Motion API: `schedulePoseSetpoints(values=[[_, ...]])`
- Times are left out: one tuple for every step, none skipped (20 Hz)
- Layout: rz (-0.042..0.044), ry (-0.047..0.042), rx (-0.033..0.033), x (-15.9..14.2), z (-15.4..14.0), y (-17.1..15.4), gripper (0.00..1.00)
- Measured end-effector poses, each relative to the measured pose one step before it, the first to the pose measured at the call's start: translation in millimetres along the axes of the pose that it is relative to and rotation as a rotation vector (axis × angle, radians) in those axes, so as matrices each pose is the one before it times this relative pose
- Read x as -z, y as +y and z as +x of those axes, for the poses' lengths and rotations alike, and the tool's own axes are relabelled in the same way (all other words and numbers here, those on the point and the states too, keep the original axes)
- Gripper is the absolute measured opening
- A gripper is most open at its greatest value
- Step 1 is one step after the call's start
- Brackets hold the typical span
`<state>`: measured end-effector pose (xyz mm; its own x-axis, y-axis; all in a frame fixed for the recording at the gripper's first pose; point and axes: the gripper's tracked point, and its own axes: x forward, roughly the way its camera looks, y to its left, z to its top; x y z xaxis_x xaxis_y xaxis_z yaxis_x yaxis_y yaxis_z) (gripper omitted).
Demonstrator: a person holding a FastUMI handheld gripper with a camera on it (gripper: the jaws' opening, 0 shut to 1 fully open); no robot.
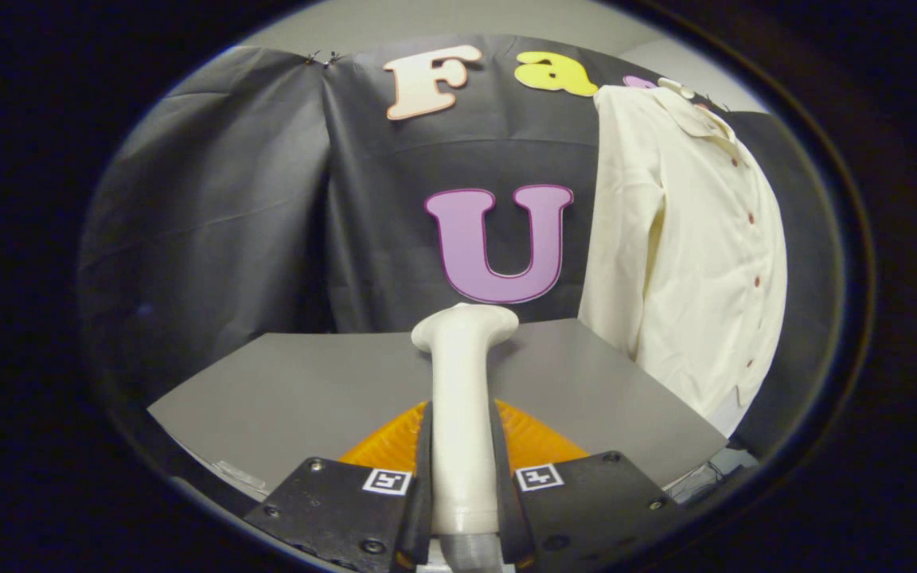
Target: Iron the clothes twice with a garment steamer, once on the left side and once on the right side.
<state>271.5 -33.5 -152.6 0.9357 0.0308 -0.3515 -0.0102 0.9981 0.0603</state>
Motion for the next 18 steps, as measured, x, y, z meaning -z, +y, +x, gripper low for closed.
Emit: schedulePoseSetpoints(values=[[0.00165,-0.01895,-0.01489,-5.37,-3.79,-2.14,0.33],[0.00472,-0.01022,-0.01055,-4.44,-5.56,-2.99,0.33],[0.01423,-0.01034,-0.00638,-4.34,-4.9,-5.01,0.33],[0.02001,-0.00743,-0.00704,-4.28,-6.02,-5.92,0.33],[0.01681,-0.0032,-0.00743,-4.52,-5.61,-4.43,0.33],[0.00765,-0.00918,-0.0077,-6.24,-7.02,-5.05,0.33],[-0.0049,-0.01757,0.00181,-8.07,-7.75,-8.52,0.33],[-0.01188,-0.01656,0.00572,-6.97,-5.98,-8.1,0.32],[-0.01684,-0.02103,0.001,-7.96,-6.83,-8.06,0.32],[-0.01179,-0.0247,-0.00116,-6.99,-6.45,-8.05,0.32],[-0.00935,-0.02588,-0.00111,-8.62,-6.46,-8.58,0.32],[-0.00215,-0.03001,0.00106,-8.42,-5.96,-9.11,0.32],[0.00136,-0.02968,0.00194,-9.7,-5.0,-9.88,0.32],[0.00087,-0.02814,0.00291,-8.52,-5.05,-10.36,0.32],[-0.00449,-0.0282,0.00431,-9.72,-3.59,-10.44,0.32],[-0.01445,-0.02064,0.00873,-5.98,-3.37,-11.2,0.32],[-0.02101,-0.01953,0.01515,-6.95,-2.64,-13.51,0.32],[-0.01455,-0.0151,0.01756,-4.83,-2.28,-13.43,0.32]])
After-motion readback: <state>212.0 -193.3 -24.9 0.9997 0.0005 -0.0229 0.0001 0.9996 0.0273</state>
